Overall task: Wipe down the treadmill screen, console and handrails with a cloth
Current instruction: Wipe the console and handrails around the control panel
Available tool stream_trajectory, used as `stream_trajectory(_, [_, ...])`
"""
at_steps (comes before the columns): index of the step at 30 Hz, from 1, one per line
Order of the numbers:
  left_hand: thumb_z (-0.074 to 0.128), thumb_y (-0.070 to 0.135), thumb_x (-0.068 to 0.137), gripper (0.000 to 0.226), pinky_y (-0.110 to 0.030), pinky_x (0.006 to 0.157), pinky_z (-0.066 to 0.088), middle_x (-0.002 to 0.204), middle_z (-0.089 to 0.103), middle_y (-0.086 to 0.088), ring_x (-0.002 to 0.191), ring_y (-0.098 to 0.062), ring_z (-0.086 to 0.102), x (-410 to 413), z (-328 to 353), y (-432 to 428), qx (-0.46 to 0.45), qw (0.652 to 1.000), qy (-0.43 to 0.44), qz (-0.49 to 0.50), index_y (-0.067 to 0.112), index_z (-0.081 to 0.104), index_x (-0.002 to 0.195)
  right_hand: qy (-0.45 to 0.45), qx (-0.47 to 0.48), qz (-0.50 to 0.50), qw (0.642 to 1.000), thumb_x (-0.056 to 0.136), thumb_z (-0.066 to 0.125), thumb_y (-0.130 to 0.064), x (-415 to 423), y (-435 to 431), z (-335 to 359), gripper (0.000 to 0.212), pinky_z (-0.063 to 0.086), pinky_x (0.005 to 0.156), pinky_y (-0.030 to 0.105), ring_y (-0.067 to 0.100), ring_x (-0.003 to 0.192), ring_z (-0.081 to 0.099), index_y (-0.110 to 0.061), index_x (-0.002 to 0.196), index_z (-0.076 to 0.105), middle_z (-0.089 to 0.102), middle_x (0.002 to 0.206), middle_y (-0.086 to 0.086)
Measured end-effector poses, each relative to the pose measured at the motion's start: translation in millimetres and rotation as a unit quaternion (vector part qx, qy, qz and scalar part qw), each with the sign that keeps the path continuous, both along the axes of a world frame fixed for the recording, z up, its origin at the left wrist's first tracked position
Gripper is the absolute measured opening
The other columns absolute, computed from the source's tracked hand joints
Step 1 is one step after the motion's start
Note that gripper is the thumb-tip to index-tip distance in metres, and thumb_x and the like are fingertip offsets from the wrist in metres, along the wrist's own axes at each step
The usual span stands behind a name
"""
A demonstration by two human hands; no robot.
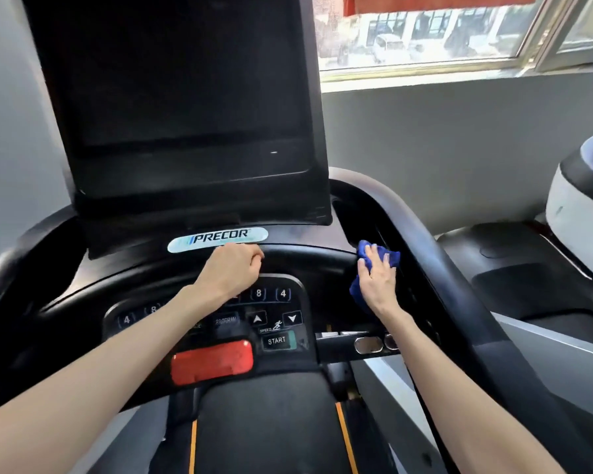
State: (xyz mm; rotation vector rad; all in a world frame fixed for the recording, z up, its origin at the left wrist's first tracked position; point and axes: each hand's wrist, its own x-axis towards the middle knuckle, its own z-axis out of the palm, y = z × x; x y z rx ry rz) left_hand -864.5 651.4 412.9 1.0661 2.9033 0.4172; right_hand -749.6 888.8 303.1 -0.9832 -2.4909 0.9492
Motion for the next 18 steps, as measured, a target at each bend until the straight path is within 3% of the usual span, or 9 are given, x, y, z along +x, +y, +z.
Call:
stream_trajectory(3, [0.045, 0.01, 0.089, 0.034, -0.037, 0.101, 0.043, 0.118, 0.067, -0.007, 0.112, -0.025, 0.06, -11, -4, -18, 0.005, 0.999, -0.015, 0.029, 0.012, 0.067, 0.115, -0.063, 0.023, 0.051, 0.996, 0.102, 0.03, -0.029, -39, -8, 15, 0.048, 0.002, 0.114, 0.038, 0.022, 0.145, 0.004, -0.023, 0.148, 0.021, 0.012, 0.157, -0.005])
stream_trajectory(7, [0.044, 0.004, 0.088, 0.039, -0.034, 0.105, 0.039, 0.127, 0.062, -0.008, 0.119, -0.025, 0.055, -21, -4, -33, 0.001, 0.998, -0.016, 0.064, 0.01, 0.06, 0.123, -0.081, 0.045, 0.156, 0.983, 0.102, 0.028, -0.029, -73, -29, 36, 0.048, 0.005, 0.116, 0.036, 0.019, 0.145, 0.001, -0.021, 0.149, 0.021, 0.009, 0.158, -0.005])
stream_trajectory(13, [0.042, -0.001, 0.085, 0.048, -0.034, 0.107, 0.036, 0.134, 0.056, -0.009, 0.124, -0.027, 0.05, -35, -1, -40, -0.017, 0.995, -0.03, 0.098, 0.01, 0.053, 0.131, -0.071, 0.052, 0.362, 0.928, 0.102, 0.024, -0.034, -124, -82, 63, 0.048, 0.002, 0.116, 0.031, 0.011, 0.145, -0.002, -0.024, 0.149, 0.019, 0.009, 0.157, -0.01])
stream_trajectory(15, [0.042, -0.001, 0.085, 0.05, -0.036, 0.107, 0.036, 0.134, 0.055, -0.009, 0.124, -0.03, 0.049, -41, -1, -48, -0.023, 0.993, -0.032, 0.11, 0.011, 0.052, 0.132, -0.06, 0.084, 0.357, 0.928, 0.102, 0.026, -0.037, -117, -61, 57, 0.048, 0.006, 0.117, 0.029, 0.009, 0.145, 0.004, -0.026, 0.149, 0.021, 0.013, 0.156, -0.011])
stream_trajectory(18, [0.042, -0.001, 0.085, 0.051, -0.036, 0.103, 0.036, 0.137, 0.053, -0.008, 0.119, -0.033, 0.052, -48, -2, -62, -0.02, 0.99, -0.036, 0.137, 0.012, 0.052, 0.133, -0.088, 0.12, 0.268, 0.952, 0.101, 0.026, -0.039, -99, -31, 43, 0.051, 0.004, 0.118, 0.03, 0.01, 0.145, 0.002, -0.025, 0.149, 0.015, 0.01, 0.157, -0.009])
